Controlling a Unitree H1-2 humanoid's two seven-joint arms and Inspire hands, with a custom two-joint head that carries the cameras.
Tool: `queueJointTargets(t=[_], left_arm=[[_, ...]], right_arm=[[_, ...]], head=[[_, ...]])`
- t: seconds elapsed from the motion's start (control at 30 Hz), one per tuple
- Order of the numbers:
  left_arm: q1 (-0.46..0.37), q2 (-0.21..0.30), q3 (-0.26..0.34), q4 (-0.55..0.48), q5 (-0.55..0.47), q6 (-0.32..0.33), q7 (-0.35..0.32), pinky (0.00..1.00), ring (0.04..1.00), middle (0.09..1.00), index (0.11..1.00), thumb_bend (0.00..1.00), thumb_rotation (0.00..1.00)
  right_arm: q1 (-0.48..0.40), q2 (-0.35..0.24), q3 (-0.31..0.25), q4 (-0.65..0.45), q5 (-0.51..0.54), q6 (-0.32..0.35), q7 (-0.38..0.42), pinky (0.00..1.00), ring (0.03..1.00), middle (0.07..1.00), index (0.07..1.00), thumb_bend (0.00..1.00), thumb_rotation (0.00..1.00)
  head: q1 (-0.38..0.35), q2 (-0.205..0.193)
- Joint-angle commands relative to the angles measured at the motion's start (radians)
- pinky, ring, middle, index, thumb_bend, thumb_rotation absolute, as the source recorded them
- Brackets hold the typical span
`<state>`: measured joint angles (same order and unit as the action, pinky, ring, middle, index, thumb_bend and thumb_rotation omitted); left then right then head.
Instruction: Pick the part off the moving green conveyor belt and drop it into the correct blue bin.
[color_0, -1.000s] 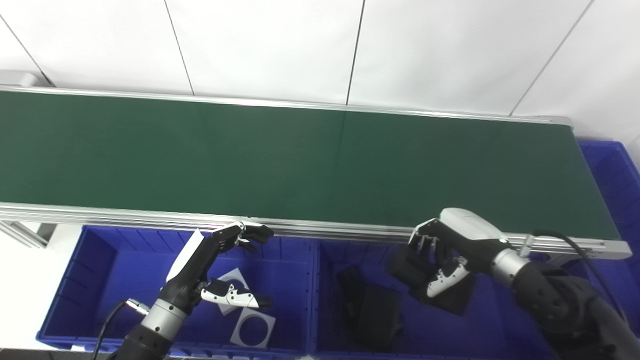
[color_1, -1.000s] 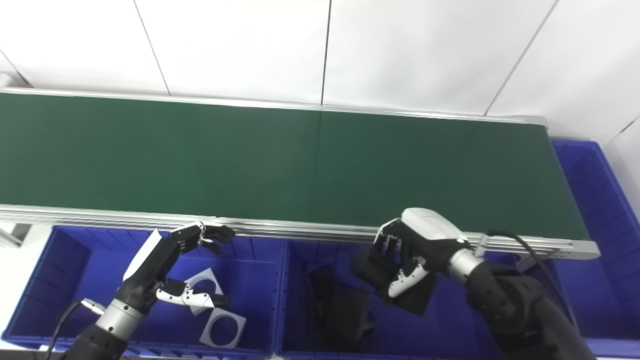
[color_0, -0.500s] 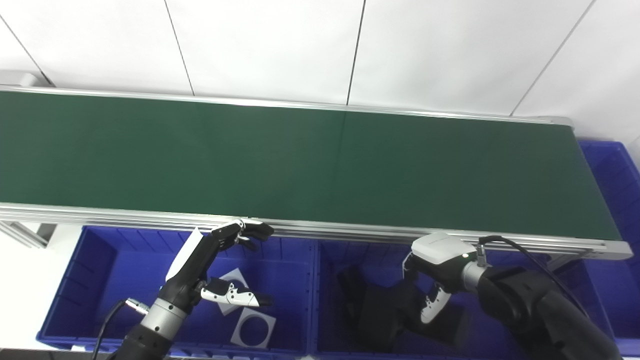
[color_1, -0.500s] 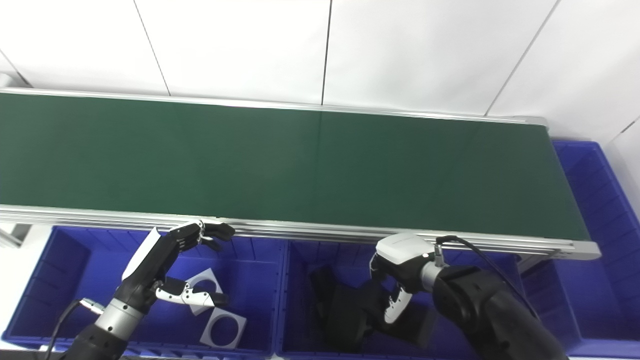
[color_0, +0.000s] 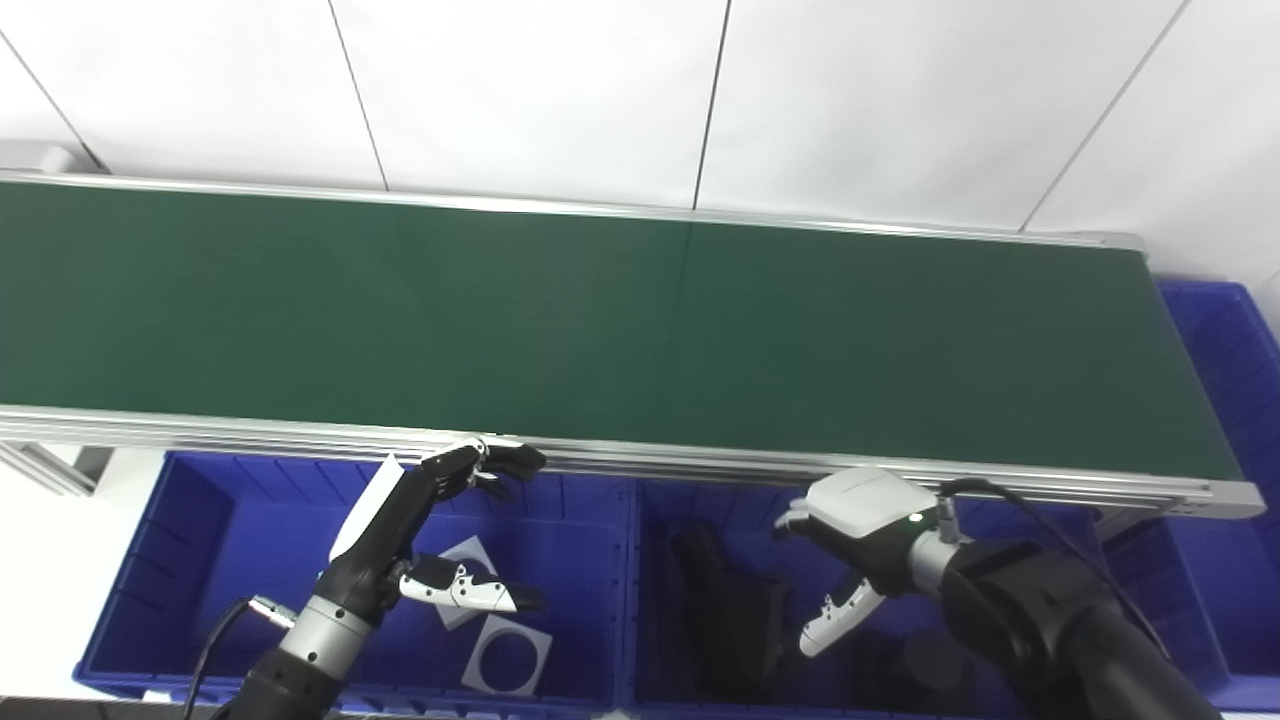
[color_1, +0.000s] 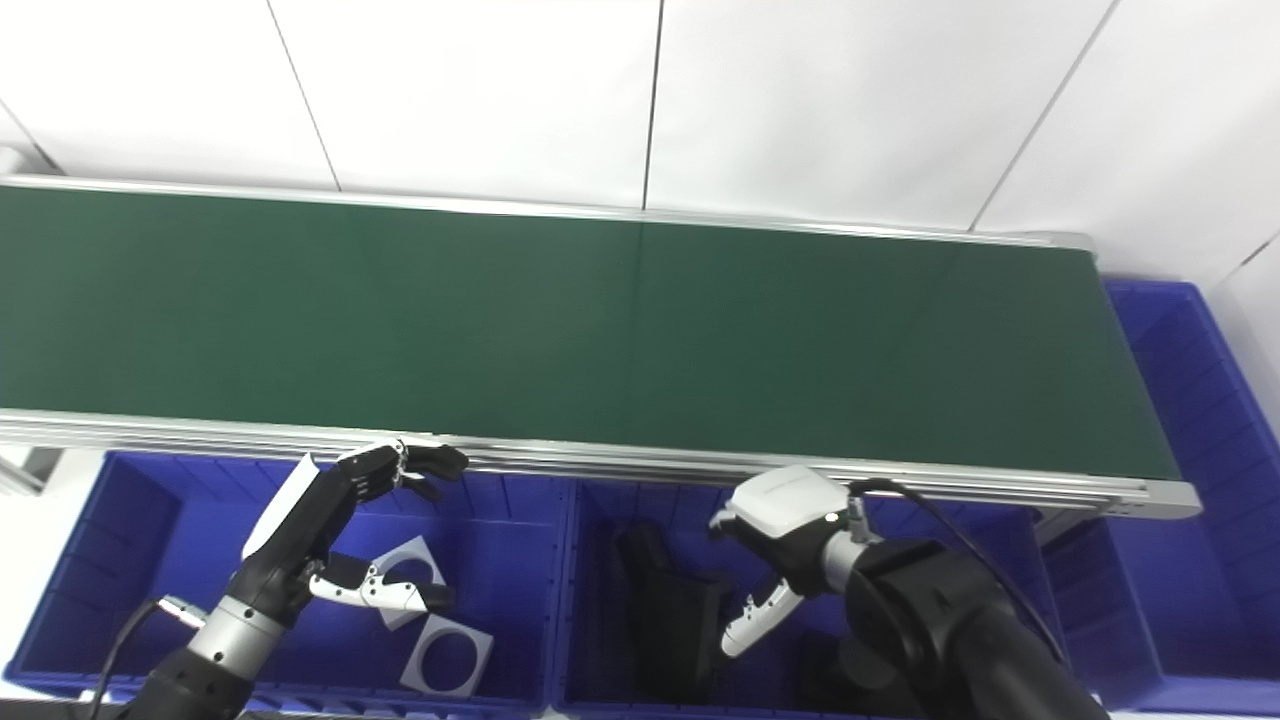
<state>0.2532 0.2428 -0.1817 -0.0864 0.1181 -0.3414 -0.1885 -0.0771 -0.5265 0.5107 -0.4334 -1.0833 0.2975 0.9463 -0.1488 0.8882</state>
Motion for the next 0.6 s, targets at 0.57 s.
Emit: queueJointTargets(t=[0.57], left_arm=[[0.003,0.010,0.009,-0.036,-0.004,0.015,-0.023,0.59,0.701,0.734,0.702,0.91,0.20]], right_arm=[[0.282,0.383,-0.272,-0.057,0.536,-0.039,-0.499,0.68,0.808,0.889,0.936,0.80,0.46]], head=[[0.080,-0.020]])
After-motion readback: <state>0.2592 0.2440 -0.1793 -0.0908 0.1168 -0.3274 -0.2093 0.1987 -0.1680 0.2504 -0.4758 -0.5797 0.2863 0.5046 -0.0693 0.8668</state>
